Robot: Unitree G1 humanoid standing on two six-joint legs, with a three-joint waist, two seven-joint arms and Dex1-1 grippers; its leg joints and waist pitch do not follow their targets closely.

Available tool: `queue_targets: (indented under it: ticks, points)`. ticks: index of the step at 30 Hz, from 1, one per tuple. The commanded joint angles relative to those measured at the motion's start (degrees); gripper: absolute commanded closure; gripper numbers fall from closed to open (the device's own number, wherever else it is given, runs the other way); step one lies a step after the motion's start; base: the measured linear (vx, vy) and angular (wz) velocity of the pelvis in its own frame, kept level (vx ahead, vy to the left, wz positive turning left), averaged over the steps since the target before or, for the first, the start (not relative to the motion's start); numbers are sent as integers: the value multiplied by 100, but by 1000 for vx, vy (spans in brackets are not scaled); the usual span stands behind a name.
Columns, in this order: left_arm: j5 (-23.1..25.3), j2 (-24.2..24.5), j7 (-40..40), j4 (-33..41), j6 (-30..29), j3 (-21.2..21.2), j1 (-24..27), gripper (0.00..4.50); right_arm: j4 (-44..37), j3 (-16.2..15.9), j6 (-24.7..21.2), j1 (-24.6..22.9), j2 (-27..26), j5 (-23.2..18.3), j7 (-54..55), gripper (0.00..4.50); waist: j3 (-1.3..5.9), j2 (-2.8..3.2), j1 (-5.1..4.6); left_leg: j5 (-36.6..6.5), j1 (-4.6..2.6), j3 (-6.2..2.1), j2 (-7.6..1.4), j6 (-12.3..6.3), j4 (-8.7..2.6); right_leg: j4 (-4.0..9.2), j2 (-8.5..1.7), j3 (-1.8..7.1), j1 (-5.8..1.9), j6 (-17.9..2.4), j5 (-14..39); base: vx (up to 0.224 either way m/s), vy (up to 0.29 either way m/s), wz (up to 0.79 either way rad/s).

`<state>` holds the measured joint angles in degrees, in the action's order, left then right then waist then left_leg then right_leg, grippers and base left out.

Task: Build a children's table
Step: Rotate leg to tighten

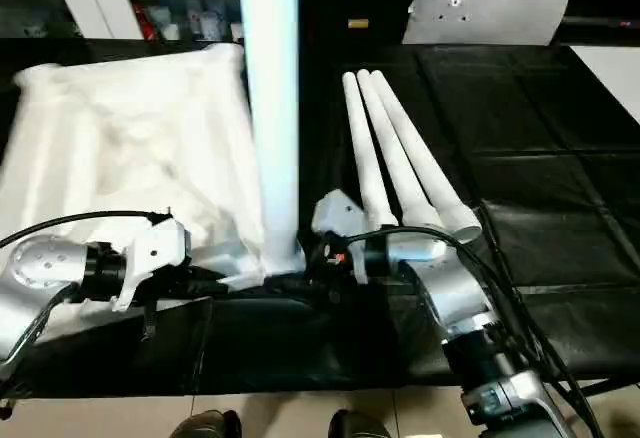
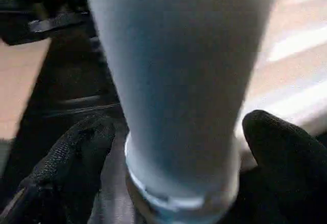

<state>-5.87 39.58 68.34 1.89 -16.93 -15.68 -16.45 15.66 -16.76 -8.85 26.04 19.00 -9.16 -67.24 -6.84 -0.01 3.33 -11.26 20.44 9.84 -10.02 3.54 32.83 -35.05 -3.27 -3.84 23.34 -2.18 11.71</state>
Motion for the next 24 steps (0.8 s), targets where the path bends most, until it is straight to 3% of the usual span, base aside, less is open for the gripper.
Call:
queue_targets:
  ticks: [1, 7, 9, 13, 15, 24]
  points:
    - [165, 87, 271, -179, 108, -335, 35, 450, 22, -73, 34, 73, 74, -42, -197, 21, 346, 10, -38, -221, -15, -78, -319, -723, -315, 311, -491, 366, -336, -1552, 137, 0, 0, 0]
    - [207, 151, 421, -468, 347, -360, -104, 450, 147, -184, -1, 163, 109, -71, -465, 49, 335, -2, -45, -288, -8, -80, -322, -669, -321, 327, -499, 368, -341, -1516, 307, 0, 0, 0]
    - [196, 156, 433, -484, 366, -359, -101, 450, 165, -189, -2, 171, 114, -75, -502, 78, 336, -5, -43, -301, -19, -76, -323, -655, -322, 329, -495, 369, -334, -1509, 332, 0, 0, 0]
    - [182, 153, 463, -548, 447, -367, -95, 450, 223, -199, -8, 190, 108, -79, -566, 84, 333, 5, -37, -265, -20, -74, -326, -678, -321, 321, -485, 365, -326, -1527, 246, 0, 0, 0]
    - [175, 156, 476, -563, 470, -372, -90, 450, 227, -208, -15, 187, 104, -89, -582, 113, 329, 1, -35, -305, -12, -73, -324, -669, -324, 330, -494, 367, -333, -1520, 311, 0, 0, 0]
    - [17, 59, 314, -569, 284, -195, -29, 450, 186, -231, -213, 36, -27, -189, -536, 174, 315, 1, -27, -419, -16, -74, -324, -580, -337, 348, -498, 372, -328, -1494, 503, 0, 0, 0]
